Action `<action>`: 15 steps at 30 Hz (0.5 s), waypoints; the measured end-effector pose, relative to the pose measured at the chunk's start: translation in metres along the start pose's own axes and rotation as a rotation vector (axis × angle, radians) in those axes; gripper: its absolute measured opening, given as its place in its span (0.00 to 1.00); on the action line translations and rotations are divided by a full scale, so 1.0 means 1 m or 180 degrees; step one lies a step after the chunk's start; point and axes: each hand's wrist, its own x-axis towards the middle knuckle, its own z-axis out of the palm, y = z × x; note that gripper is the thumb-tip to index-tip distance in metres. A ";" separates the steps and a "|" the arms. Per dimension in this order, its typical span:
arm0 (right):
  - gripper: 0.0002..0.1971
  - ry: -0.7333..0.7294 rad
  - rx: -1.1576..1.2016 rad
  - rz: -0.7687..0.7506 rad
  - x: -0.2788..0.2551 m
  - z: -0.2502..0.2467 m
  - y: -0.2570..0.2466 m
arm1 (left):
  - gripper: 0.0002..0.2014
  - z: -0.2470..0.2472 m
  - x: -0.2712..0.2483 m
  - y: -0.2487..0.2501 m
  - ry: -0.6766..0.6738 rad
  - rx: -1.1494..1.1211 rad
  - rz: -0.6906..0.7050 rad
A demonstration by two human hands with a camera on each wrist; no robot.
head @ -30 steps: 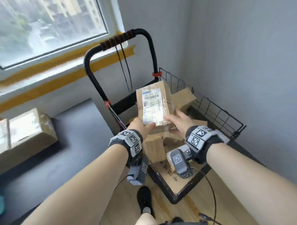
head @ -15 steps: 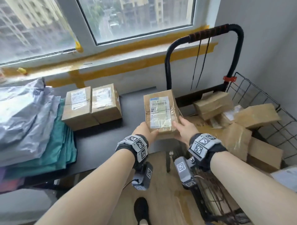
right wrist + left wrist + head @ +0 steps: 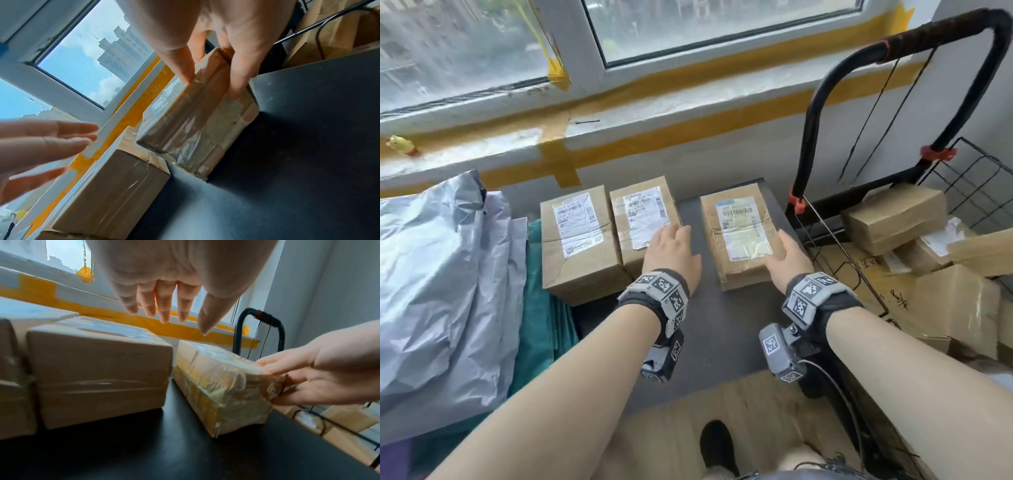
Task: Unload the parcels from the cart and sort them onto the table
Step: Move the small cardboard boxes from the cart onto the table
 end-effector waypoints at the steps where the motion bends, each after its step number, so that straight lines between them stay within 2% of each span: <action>1: 0.30 -0.0005 -0.0034 0.0004 0.003 0.003 -0.005 | 0.27 0.000 0.005 -0.008 -0.0105 0.0160 -0.0017; 5: 0.31 -0.0117 -0.0282 -0.0062 0.019 0.013 -0.026 | 0.32 0.002 0.022 -0.034 -0.0460 0.0423 -0.0139; 11: 0.32 -0.0404 -0.0610 -0.0175 0.046 0.018 -0.052 | 0.31 -0.003 0.027 -0.054 -0.0688 0.0571 0.0014; 15: 0.31 -0.0548 -0.0679 -0.0189 0.059 0.020 -0.055 | 0.30 -0.001 0.033 -0.049 -0.0724 0.0609 -0.0099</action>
